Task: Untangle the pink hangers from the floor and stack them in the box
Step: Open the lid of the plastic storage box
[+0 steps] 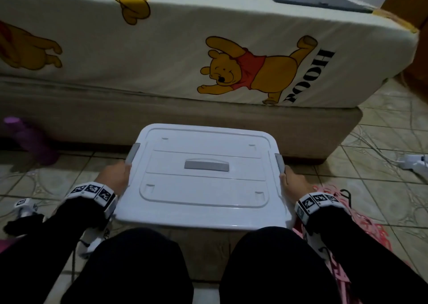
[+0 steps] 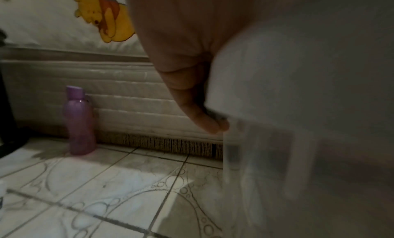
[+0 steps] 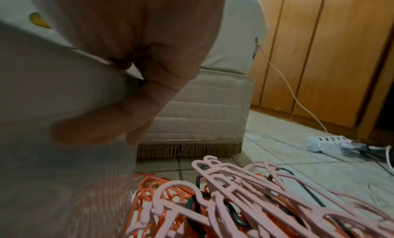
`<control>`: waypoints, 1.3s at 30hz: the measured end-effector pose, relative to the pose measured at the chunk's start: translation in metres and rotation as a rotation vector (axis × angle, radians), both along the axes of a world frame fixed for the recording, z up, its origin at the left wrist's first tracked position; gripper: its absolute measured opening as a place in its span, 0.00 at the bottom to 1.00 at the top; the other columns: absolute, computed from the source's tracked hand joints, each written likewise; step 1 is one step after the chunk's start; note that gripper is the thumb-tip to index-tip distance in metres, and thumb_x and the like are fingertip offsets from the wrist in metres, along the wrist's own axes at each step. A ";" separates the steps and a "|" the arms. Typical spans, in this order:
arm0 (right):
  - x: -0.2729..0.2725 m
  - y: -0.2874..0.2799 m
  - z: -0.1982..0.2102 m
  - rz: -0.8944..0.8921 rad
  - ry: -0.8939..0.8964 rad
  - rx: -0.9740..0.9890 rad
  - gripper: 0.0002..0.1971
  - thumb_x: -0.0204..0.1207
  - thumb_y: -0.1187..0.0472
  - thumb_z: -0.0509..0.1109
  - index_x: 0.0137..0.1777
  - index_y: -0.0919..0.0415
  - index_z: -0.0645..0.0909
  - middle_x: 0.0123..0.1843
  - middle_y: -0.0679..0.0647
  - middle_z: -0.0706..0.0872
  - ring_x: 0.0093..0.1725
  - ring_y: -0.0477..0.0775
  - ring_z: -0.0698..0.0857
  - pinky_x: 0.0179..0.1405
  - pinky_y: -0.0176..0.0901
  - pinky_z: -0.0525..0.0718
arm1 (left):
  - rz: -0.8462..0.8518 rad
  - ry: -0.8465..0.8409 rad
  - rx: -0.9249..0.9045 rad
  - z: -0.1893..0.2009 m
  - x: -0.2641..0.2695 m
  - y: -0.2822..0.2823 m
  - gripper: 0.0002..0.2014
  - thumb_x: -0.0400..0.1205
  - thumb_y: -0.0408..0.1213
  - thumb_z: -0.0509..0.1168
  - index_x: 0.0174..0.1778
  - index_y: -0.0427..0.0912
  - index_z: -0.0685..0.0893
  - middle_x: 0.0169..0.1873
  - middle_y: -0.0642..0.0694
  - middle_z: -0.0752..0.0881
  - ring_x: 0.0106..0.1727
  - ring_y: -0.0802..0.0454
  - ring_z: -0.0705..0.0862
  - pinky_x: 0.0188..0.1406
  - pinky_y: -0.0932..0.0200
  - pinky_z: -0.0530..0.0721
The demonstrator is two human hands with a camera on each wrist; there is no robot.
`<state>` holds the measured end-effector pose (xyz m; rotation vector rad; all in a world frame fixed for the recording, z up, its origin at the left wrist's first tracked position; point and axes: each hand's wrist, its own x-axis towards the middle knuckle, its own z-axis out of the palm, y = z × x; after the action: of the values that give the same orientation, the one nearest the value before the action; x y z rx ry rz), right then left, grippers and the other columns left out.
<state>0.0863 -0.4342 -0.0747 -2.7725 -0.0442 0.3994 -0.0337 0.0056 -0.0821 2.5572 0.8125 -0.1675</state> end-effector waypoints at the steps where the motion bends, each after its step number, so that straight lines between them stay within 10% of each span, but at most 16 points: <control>1: 0.003 -0.002 -0.002 -0.008 0.000 0.005 0.17 0.86 0.57 0.48 0.69 0.62 0.68 0.59 0.70 0.82 0.57 0.68 0.82 0.50 0.50 0.75 | 0.011 -0.016 -0.001 -0.004 0.001 0.002 0.20 0.90 0.36 0.44 0.60 0.24 0.76 0.59 0.24 0.81 0.59 0.31 0.81 0.55 0.48 0.76; 10: 0.005 -0.026 -0.018 -0.088 0.029 0.007 0.19 0.86 0.58 0.52 0.61 0.66 0.81 0.61 0.68 0.83 0.59 0.64 0.81 0.54 0.47 0.75 | 0.053 0.164 -0.141 -0.003 -0.003 0.024 0.18 0.88 0.38 0.54 0.68 0.34 0.80 0.67 0.35 0.80 0.65 0.39 0.80 0.59 0.55 0.76; 18: 0.000 -0.034 0.014 -0.150 -0.073 -0.036 0.21 0.83 0.50 0.57 0.44 0.66 0.84 0.47 0.66 0.86 0.46 0.63 0.84 0.42 0.46 0.75 | 0.134 -0.012 -0.164 0.023 -0.012 0.026 0.14 0.85 0.43 0.60 0.46 0.35 0.83 0.41 0.37 0.87 0.39 0.41 0.85 0.39 0.53 0.80; 24: -0.017 -0.018 0.037 -0.012 0.161 -0.076 0.25 0.82 0.46 0.61 0.27 0.61 0.78 0.29 0.56 0.83 0.30 0.53 0.82 0.34 0.43 0.77 | 0.018 0.213 -0.372 0.045 -0.025 0.010 0.18 0.87 0.42 0.59 0.51 0.27 0.81 0.46 0.30 0.86 0.35 0.40 0.84 0.36 0.53 0.82; 29: -0.018 -0.012 0.055 -0.063 0.243 0.030 0.19 0.80 0.56 0.66 0.46 0.76 0.84 0.47 0.71 0.88 0.48 0.67 0.88 0.53 0.57 0.85 | 0.024 0.137 -0.416 0.066 -0.023 0.014 0.19 0.87 0.41 0.58 0.46 0.26 0.83 0.40 0.31 0.85 0.33 0.42 0.82 0.31 0.57 0.78; 33: -0.008 -0.007 0.083 -0.090 0.175 0.084 0.17 0.80 0.56 0.66 0.39 0.72 0.84 0.41 0.68 0.88 0.44 0.65 0.88 0.50 0.55 0.85 | 0.060 -0.036 -0.508 0.086 -0.012 0.025 0.19 0.87 0.36 0.59 0.30 0.34 0.77 0.22 0.41 0.73 0.23 0.49 0.69 0.25 0.59 0.68; 39: 0.016 -0.007 0.116 -0.197 0.010 0.365 0.18 0.78 0.48 0.67 0.42 0.65 0.84 0.40 0.60 0.83 0.38 0.57 0.82 0.34 0.42 0.78 | 0.129 -0.330 -0.459 0.118 0.009 0.030 0.21 0.85 0.48 0.59 0.39 0.34 0.86 0.36 0.35 0.83 0.35 0.43 0.80 0.38 0.55 0.77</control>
<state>0.1020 -0.4416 0.0412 -2.3882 0.1438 0.3177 -0.0243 0.0356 0.0363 2.0237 0.7107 0.0979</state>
